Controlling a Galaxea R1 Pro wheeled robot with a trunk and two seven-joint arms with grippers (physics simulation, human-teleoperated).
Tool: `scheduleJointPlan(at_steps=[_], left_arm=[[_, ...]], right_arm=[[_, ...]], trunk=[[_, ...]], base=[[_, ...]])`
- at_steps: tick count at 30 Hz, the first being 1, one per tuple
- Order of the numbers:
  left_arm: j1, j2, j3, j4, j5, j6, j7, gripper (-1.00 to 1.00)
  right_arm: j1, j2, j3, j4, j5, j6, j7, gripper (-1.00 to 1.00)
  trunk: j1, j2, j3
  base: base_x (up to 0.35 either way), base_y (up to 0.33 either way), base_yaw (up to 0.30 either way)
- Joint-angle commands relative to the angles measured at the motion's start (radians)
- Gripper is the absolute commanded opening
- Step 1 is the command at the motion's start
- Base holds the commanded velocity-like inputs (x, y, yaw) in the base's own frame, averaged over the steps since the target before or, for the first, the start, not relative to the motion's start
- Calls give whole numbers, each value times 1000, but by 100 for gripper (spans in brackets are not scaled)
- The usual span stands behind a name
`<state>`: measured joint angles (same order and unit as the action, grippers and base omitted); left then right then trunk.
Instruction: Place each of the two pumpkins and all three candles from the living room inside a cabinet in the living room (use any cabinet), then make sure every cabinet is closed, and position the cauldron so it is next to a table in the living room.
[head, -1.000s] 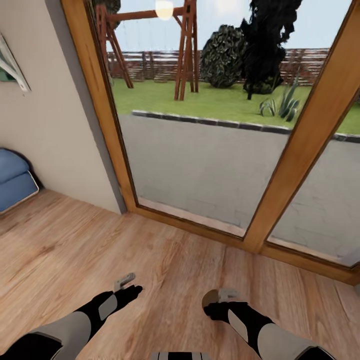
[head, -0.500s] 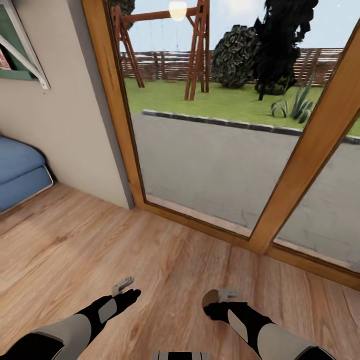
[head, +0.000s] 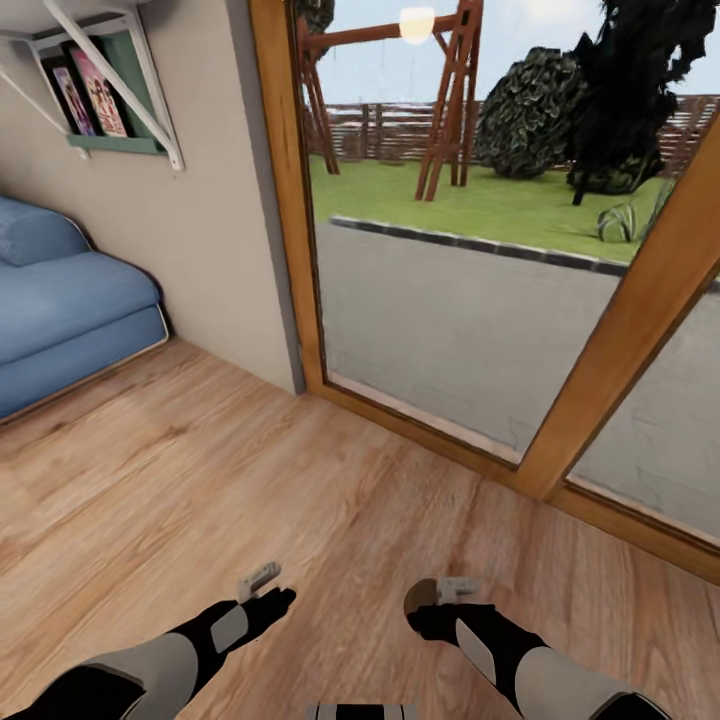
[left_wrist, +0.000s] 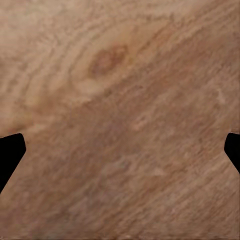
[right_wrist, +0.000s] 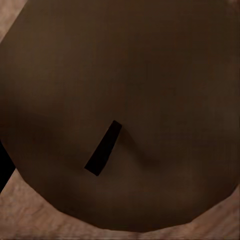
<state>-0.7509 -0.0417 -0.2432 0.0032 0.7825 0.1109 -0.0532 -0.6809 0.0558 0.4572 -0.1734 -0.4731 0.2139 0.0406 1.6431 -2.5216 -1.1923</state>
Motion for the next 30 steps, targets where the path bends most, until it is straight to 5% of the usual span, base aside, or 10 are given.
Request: scheduleJointPlan(at_steps=[1,18,30], left_arm=[[-1,-2,-8,2,11,3,-2,100],[-1,-18,-9,4,11,1,-3,100],[-1,-31,-10,7,10,1,-2,100]], right_arm=[[0,-1,3,-1,-2,4,1,-100],[0,-1,5,-1,-2,4,2,-100],[0,0,5,-1,-2,4,2,-100]], trunk=[[-1,0,0],[-1,0,21],[-6,2,83]], base=[[-295,-118,276],[-202,-39,194],[-3,0,182]])
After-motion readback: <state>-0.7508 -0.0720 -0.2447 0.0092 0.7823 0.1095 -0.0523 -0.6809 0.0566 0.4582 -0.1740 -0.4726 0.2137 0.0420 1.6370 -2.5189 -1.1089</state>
